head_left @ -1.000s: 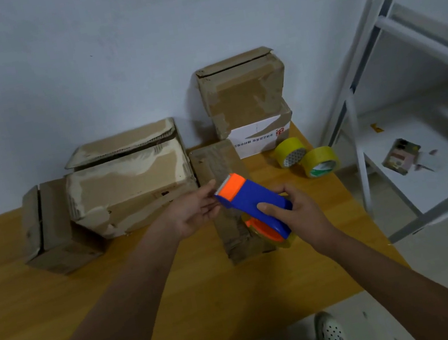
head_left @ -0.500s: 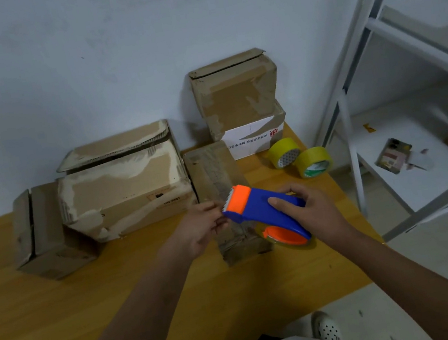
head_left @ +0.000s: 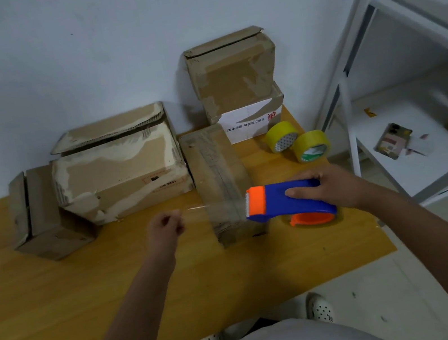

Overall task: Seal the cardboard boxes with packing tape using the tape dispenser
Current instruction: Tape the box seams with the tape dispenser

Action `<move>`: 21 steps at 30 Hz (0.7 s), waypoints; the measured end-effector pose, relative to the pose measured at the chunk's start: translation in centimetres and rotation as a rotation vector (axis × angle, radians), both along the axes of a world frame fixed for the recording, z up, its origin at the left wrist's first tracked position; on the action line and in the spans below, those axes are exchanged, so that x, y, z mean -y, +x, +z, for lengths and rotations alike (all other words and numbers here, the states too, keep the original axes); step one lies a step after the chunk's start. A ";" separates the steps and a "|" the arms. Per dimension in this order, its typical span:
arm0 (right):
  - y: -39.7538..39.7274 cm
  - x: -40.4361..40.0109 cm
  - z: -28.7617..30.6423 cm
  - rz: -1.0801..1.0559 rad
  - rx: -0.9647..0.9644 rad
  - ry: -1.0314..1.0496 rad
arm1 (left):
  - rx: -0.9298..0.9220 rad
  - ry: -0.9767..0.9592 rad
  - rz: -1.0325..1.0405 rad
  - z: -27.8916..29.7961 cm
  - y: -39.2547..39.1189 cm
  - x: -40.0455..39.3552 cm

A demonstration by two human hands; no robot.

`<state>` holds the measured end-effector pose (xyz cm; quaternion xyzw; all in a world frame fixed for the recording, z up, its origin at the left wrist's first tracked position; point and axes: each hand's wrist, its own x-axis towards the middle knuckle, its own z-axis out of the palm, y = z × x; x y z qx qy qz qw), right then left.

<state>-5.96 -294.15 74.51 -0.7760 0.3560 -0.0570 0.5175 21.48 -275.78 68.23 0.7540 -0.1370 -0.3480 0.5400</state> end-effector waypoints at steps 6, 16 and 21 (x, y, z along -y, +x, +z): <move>-1.9 2.6 -1.0 -0.020 -0.131 -0.095 | -0.083 0.049 0.015 -2.0 -2.4 -2.5; -3.4 2.4 -3.8 -0.129 -0.078 -0.201 | -0.017 0.038 0.222 -3.6 -5.9 -2.4; -4.8 3.3 -4.7 -0.140 -0.104 -0.198 | -0.015 0.012 0.219 -4.1 -7.5 -1.7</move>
